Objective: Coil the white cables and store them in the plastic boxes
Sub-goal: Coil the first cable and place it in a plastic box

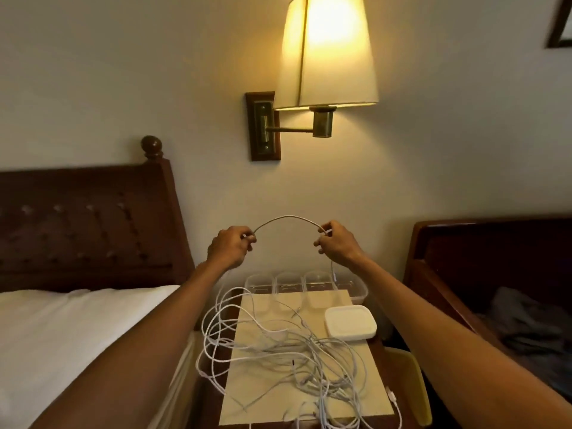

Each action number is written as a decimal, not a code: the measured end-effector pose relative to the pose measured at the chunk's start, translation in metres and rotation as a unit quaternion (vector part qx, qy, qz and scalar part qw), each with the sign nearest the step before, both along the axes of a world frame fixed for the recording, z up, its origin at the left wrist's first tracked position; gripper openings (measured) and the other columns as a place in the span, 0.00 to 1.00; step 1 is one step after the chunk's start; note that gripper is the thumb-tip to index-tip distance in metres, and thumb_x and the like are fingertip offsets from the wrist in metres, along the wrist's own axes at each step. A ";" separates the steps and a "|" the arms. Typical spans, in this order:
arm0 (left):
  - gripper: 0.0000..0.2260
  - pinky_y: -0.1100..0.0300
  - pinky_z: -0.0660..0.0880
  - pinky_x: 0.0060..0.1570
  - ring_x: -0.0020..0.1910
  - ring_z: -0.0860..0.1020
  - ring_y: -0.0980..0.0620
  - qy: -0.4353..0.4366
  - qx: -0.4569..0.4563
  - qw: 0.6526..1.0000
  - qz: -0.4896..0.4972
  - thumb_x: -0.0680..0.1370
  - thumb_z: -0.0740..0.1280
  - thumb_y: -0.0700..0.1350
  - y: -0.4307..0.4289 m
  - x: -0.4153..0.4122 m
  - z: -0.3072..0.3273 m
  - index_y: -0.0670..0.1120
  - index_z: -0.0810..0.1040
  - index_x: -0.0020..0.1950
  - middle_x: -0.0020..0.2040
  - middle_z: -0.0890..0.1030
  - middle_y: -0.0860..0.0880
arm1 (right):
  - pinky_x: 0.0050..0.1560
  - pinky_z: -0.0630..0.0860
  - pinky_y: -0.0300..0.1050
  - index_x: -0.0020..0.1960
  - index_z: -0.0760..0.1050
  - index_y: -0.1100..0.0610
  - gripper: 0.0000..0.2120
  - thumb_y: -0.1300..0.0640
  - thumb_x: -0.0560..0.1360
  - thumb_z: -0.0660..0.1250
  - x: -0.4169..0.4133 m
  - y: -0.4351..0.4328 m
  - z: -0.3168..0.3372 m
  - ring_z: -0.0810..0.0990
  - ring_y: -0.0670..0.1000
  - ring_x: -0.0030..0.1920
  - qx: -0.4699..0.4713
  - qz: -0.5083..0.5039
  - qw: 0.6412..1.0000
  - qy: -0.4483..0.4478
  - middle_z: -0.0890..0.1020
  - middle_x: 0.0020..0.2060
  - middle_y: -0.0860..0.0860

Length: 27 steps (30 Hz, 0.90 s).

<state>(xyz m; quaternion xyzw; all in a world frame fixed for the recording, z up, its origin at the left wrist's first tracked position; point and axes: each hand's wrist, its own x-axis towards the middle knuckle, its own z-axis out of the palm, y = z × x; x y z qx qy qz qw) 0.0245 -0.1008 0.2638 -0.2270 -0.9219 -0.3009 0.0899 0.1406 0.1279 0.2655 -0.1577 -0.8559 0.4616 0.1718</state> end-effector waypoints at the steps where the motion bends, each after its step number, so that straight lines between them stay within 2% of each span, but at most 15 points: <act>1: 0.09 0.54 0.78 0.45 0.42 0.81 0.52 0.023 0.010 1.000 0.005 0.81 0.63 0.49 0.003 0.002 0.010 0.54 0.83 0.47 0.41 0.85 0.55 | 0.52 0.79 0.50 0.64 0.69 0.59 0.15 0.59 0.78 0.64 0.004 -0.001 0.005 0.81 0.56 0.50 0.011 0.013 1.000 -0.008 0.80 0.54 0.58; 4: 0.08 0.53 0.80 0.43 0.38 0.81 0.53 0.044 0.041 0.997 -0.050 0.81 0.66 0.50 0.015 0.003 0.035 0.51 0.84 0.50 0.38 0.84 0.54 | 0.53 0.77 0.45 0.71 0.63 0.59 0.27 0.57 0.76 0.70 0.012 -0.007 0.026 0.79 0.54 0.53 0.017 0.062 0.998 -0.009 0.79 0.58 0.58; 7: 0.07 0.52 0.81 0.42 0.38 0.81 0.51 0.050 0.067 0.989 -0.119 0.79 0.69 0.47 0.027 0.008 0.056 0.47 0.85 0.52 0.40 0.84 0.49 | 0.52 0.75 0.43 0.73 0.62 0.59 0.30 0.52 0.76 0.70 0.012 -0.015 0.047 0.78 0.51 0.53 0.033 0.088 0.995 0.012 0.79 0.61 0.57; 9: 0.06 0.54 0.80 0.41 0.40 0.81 0.51 0.064 0.070 0.983 -0.155 0.79 0.69 0.44 0.034 0.011 0.068 0.45 0.84 0.53 0.42 0.84 0.47 | 0.51 0.75 0.42 0.72 0.64 0.59 0.29 0.49 0.76 0.69 0.007 -0.018 0.057 0.79 0.53 0.54 0.051 0.080 0.995 0.041 0.79 0.60 0.57; 11: 0.06 0.60 0.77 0.39 0.42 0.81 0.53 0.074 0.059 0.978 -0.184 0.79 0.69 0.41 0.036 0.013 0.076 0.45 0.84 0.54 0.43 0.83 0.49 | 0.46 0.76 0.41 0.68 0.70 0.59 0.24 0.48 0.77 0.68 0.002 -0.019 0.064 0.80 0.52 0.50 0.079 0.077 0.992 0.064 0.81 0.54 0.55; 14: 0.07 0.65 0.76 0.42 0.43 0.81 0.56 0.079 0.053 0.975 -0.200 0.78 0.69 0.40 0.034 0.016 0.085 0.45 0.83 0.55 0.44 0.82 0.51 | 0.41 0.77 0.45 0.52 0.79 0.59 0.13 0.50 0.79 0.65 -0.002 -0.017 0.071 0.79 0.50 0.39 0.099 0.112 0.985 0.086 0.82 0.40 0.52; 16: 0.06 0.63 0.77 0.45 0.44 0.81 0.56 0.077 0.060 0.974 -0.204 0.78 0.70 0.41 0.028 0.017 0.086 0.45 0.84 0.54 0.44 0.83 0.51 | 0.40 0.75 0.44 0.47 0.79 0.59 0.10 0.54 0.81 0.63 -0.004 -0.017 0.074 0.77 0.50 0.37 0.095 0.120 0.981 0.115 0.80 0.37 0.52; 18: 0.06 0.61 0.77 0.49 0.46 0.81 0.55 0.043 0.054 0.977 -0.203 0.79 0.69 0.43 0.022 0.018 0.077 0.45 0.83 0.54 0.45 0.83 0.51 | 0.41 0.74 0.43 0.46 0.78 0.59 0.10 0.58 0.81 0.61 -0.005 -0.018 0.078 0.77 0.50 0.39 0.087 0.100 0.979 0.154 0.80 0.39 0.54; 20: 0.04 0.59 0.76 0.51 0.48 0.81 0.54 -0.029 0.003 0.980 -0.194 0.80 0.67 0.44 0.016 0.014 0.057 0.46 0.81 0.52 0.47 0.83 0.50 | 0.41 0.75 0.45 0.46 0.78 0.61 0.10 0.60 0.81 0.60 -0.008 -0.020 0.083 0.77 0.52 0.39 0.071 0.067 0.978 0.187 0.81 0.40 0.56; 23: 0.05 0.60 0.74 0.46 0.46 0.80 0.52 -0.140 -0.112 0.973 -0.143 0.82 0.64 0.41 0.004 0.003 0.024 0.48 0.78 0.47 0.46 0.83 0.49 | 0.37 0.71 0.42 0.47 0.78 0.62 0.12 0.58 0.82 0.59 -0.007 -0.018 0.089 0.75 0.50 0.38 0.041 0.007 0.978 0.205 0.80 0.39 0.54; 25: 0.08 0.58 0.77 0.41 0.42 0.80 0.51 -0.151 -0.082 0.979 -0.108 0.82 0.63 0.38 -0.004 -0.002 0.020 0.47 0.76 0.45 0.43 0.82 0.47 | 0.37 0.71 0.42 0.45 0.78 0.59 0.12 0.55 0.82 0.60 -0.007 -0.012 0.087 0.76 0.49 0.37 0.051 -0.018 0.984 0.172 0.80 0.38 0.52; 27: 0.08 0.58 0.79 0.34 0.36 0.81 0.51 -0.112 -0.012 0.991 -0.070 0.81 0.63 0.35 -0.010 -0.007 0.030 0.44 0.77 0.44 0.41 0.83 0.45 | 0.43 0.76 0.46 0.43 0.78 0.57 0.14 0.52 0.82 0.60 -0.009 -0.003 0.079 0.79 0.52 0.40 0.057 -0.038 0.990 0.126 0.82 0.37 0.52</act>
